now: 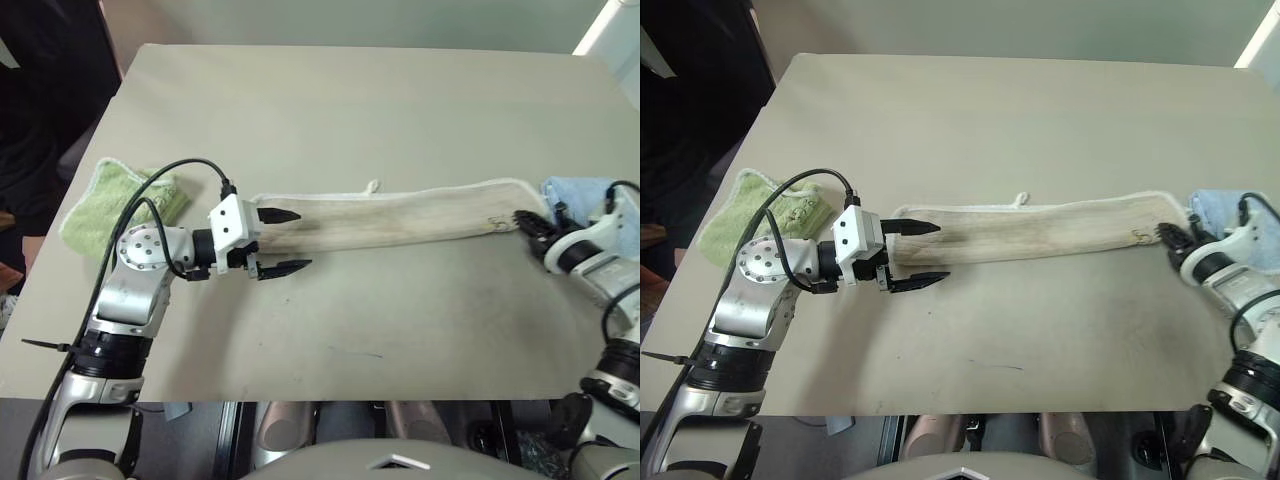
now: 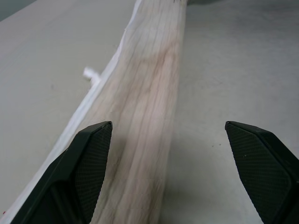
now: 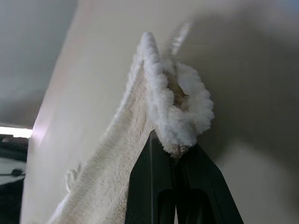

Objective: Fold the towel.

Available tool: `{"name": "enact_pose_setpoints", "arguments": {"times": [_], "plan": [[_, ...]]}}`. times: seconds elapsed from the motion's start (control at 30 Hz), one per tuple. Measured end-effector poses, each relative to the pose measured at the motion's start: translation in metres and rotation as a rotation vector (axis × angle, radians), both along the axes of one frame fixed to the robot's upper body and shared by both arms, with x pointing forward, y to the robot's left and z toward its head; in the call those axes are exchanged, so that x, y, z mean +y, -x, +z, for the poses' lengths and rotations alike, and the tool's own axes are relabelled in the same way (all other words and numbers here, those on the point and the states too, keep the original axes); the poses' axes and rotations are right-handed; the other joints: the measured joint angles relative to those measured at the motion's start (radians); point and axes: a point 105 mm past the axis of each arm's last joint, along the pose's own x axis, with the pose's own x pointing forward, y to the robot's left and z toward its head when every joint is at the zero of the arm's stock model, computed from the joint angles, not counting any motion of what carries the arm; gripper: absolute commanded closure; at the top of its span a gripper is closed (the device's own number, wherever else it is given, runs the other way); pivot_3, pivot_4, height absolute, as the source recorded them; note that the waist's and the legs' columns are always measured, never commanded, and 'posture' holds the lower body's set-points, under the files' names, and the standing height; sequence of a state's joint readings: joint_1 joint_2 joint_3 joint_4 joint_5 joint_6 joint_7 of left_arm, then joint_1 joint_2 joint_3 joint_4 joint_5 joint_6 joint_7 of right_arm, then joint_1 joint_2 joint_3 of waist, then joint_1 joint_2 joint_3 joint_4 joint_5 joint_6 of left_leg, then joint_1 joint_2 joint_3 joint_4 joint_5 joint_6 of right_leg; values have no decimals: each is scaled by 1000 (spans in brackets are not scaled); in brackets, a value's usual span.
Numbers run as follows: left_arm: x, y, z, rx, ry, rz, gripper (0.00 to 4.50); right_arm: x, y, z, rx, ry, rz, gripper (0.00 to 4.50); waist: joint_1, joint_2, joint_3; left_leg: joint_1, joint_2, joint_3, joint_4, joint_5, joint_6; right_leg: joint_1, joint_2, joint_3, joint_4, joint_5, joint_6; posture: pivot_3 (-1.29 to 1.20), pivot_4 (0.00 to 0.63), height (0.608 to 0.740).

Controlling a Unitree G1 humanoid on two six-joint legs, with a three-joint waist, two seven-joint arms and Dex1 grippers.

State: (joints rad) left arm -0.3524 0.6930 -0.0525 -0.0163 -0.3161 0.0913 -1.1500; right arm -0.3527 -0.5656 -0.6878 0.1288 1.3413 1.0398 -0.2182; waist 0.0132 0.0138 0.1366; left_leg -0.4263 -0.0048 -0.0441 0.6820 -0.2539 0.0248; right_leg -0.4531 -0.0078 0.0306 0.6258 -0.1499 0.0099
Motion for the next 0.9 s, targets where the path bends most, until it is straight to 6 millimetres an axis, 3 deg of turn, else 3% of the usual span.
{"name": "enact_pose_setpoints", "arguments": {"times": [0.13,0.27,0.37,0.5,0.73,0.9], "plan": [[0,-1,-3,10,1,2,347,-10,-1,31,-77,171,29,4488,-2,0,0,0,1,0,0,0,-1,0,1,0,1,0,-1,0,150,735],[-1,-2,-4,5,-4,-2,347,14,-4,48,-126,410,168,4488,-5,0,0,1,1,0,0,1,-1,0,1,-1,1,0,-1,0,150,735],[-2,-2,-2,-6,-9,-5,347,47,-6,48,-143,717,368,4488,-9,1,0,1,1,0,1,2,-1,0,1,-1,1,0,-1,0,150,735],[-3,-3,-3,-7,-9,-6,347,87,-4,34,-190,948,601,4488,-10,0,0,1,1,0,1,2,-1,1,1,-1,1,0,-1,0,150,735],[-5,-2,-3,-8,-4,-7,347,144,-3,9,-287,1130,913,4488,-11,0,0,1,1,0,2,2,0,1,1,-1,1,0,0,0,150,735],[-6,-1,-4,-4,-1,5,347,154,-17,8,-311,1148,893,4488,-10,0,0,1,1,0,2,2,0,1,1,-1,1,1,0,0,150,735]]}}
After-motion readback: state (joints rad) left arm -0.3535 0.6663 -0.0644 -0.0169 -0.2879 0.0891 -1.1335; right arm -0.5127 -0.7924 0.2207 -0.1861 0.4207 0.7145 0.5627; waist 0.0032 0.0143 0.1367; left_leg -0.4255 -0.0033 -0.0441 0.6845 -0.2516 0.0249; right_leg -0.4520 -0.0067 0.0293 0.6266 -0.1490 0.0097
